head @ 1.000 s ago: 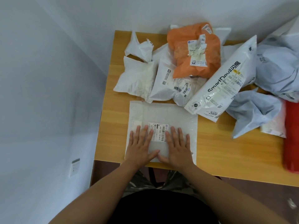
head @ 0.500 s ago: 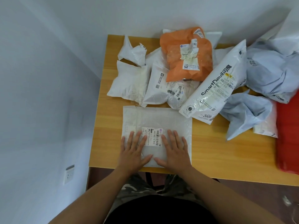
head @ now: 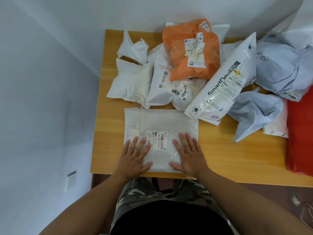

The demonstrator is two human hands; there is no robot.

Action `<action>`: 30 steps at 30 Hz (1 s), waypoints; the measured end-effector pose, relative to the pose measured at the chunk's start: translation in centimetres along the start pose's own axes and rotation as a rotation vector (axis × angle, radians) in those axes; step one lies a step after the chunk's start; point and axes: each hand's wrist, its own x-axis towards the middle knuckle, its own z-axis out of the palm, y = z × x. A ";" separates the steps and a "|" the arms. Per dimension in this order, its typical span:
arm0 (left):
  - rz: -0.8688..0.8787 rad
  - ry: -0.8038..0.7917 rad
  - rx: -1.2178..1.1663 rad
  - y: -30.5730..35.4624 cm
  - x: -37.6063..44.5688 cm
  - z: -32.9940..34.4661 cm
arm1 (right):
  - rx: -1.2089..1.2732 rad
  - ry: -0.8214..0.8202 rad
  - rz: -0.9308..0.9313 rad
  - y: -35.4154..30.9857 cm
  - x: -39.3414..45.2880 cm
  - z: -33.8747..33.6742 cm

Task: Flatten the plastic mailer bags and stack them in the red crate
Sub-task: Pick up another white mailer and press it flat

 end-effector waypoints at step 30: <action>0.045 -0.073 0.078 -3.8 8.7 -3.8 | 0.047 -0.084 -0.122 2.5 9.1 -2.1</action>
